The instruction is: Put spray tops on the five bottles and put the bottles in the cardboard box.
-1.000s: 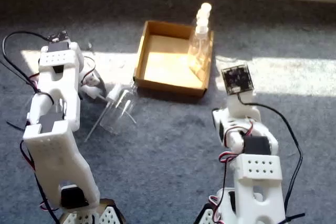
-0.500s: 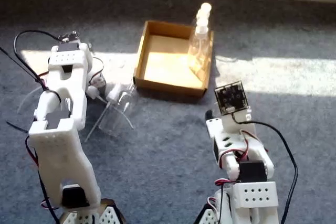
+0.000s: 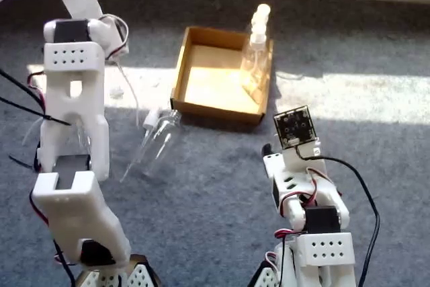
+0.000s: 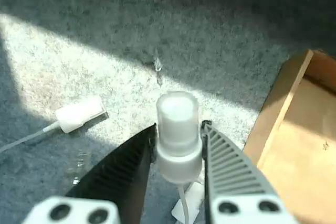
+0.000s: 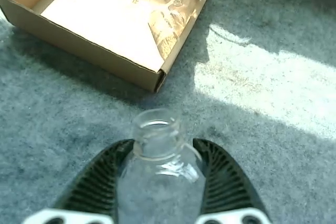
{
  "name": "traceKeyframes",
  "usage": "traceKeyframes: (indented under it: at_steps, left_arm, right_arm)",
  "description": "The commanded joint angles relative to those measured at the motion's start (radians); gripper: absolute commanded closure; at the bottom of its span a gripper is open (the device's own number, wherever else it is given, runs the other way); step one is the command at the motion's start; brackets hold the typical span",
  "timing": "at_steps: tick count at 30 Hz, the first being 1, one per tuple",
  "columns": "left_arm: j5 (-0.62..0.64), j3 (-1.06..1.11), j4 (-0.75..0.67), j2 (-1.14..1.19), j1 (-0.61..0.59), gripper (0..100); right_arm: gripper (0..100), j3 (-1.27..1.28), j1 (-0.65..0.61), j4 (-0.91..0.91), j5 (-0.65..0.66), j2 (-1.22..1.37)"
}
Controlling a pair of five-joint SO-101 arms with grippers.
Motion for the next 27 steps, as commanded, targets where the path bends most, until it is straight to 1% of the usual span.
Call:
traceKeyframes:
  at_steps: [1,4,7,10,11,13,15,17,19,20,22,24,25,27]
  left_arm:
    - [-0.060,-0.156,0.051,-0.127,0.025,94]
    - [-0.069,-0.245,0.135,-0.206,0.025,94]
    - [-0.078,-0.280,0.275,-0.298,0.030,94]
    - [-0.192,-0.271,0.422,-0.395,0.110,93]
    - [-0.215,-0.239,0.450,-0.430,0.131,93]
    - [-0.215,-0.142,0.453,-0.532,0.162,93]
    - [-0.219,0.010,0.450,-0.647,0.216,93]
    - [-0.222,0.180,0.425,-0.782,0.285,93]
    - [-0.222,0.374,0.344,-0.923,0.323,93]
    - [-0.222,0.470,0.288,-0.998,0.334,93]
    - [-0.232,0.657,0.169,-1.138,0.337,93]
    - [-0.270,0.823,0.054,-1.248,0.335,94]
    - [-0.275,0.898,0.011,-1.288,0.332,94]
    - [-0.276,1.018,-0.074,-1.349,0.320,94]
  right_arm:
    - [99.5,-0.008,-0.022,-0.019,0.032,-0.013]
    - [99.5,-0.013,-0.091,-0.019,0.091,-0.012]
    - [99.5,-0.015,-0.150,-0.019,0.089,-0.012]
    - [99.5,-0.016,-0.189,-0.025,0.089,-0.010]
    - [99.5,-0.019,-0.202,-0.031,0.091,-0.010]
    - [99.5,-0.019,-0.220,-0.070,0.094,-0.010]
    - [99.5,-0.019,-0.223,-0.085,0.094,0.002]
    - [99.5,-0.028,-0.226,-0.084,0.089,0.051]
    - [99.5,-0.053,-0.228,-0.090,0.078,0.127]
    - [99.5,-0.070,-0.237,-0.090,0.040,0.163]
    - [99.5,-0.117,-0.272,-0.091,-0.100,0.225]
    - [99.5,-0.160,-0.338,-0.143,-0.212,0.266]
    - [99.5,-0.170,-0.372,-0.185,-0.209,0.277]
    - [99.5,-0.133,-0.415,-0.289,-0.146,0.297]
